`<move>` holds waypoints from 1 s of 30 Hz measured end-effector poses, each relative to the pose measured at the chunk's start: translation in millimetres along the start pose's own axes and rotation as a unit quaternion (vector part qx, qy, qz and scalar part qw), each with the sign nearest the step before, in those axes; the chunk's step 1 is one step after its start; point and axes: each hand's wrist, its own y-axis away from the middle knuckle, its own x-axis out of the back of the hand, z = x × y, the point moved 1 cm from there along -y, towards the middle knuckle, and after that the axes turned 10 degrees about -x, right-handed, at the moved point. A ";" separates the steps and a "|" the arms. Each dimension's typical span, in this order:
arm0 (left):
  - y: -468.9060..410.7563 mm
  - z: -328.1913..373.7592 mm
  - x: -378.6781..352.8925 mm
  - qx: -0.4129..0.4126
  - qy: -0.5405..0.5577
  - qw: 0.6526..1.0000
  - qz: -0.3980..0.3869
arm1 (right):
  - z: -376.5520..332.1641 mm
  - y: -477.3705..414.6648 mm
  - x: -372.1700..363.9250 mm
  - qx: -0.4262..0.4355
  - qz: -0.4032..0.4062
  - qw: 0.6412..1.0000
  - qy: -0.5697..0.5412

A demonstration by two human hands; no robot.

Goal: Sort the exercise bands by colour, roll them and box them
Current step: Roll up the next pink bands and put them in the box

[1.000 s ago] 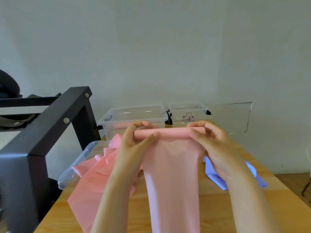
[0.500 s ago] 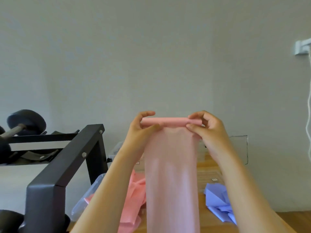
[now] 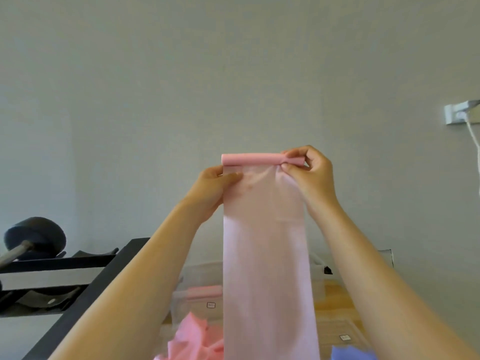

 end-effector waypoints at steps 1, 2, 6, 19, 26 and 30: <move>-7.6 0.7 1.1 -0.013 -0.005 1.000 0.013 | 0.6 -7.7 -3.4 0.004 0.001 1.000 -0.006; -14.5 0.9 2.5 -0.025 -0.006 0.999 0.026 | 0.8 -14.7 -6.7 0.008 0.003 1.000 -0.015; -30.1 -11.8 7.9 -0.041 0.015 0.998 0.037 | 10.9 -29.7 -14.3 0.023 0.010 0.999 -0.024; 38.2 -163.6 16.5 0.122 -0.019 0.989 0.080 | 157.9 52.5 -1.3 -0.192 -0.069 0.978 0.039; 109.5 -216.5 -17.0 0.143 -0.077 0.982 0.091 | 208.0 135.0 22.5 -0.325 -0.001 0.945 -0.030; 134.7 -231.0 -39.8 0.144 -0.038 0.979 0.138 | 217.4 164.0 27.7 -0.336 0.104 0.933 -0.074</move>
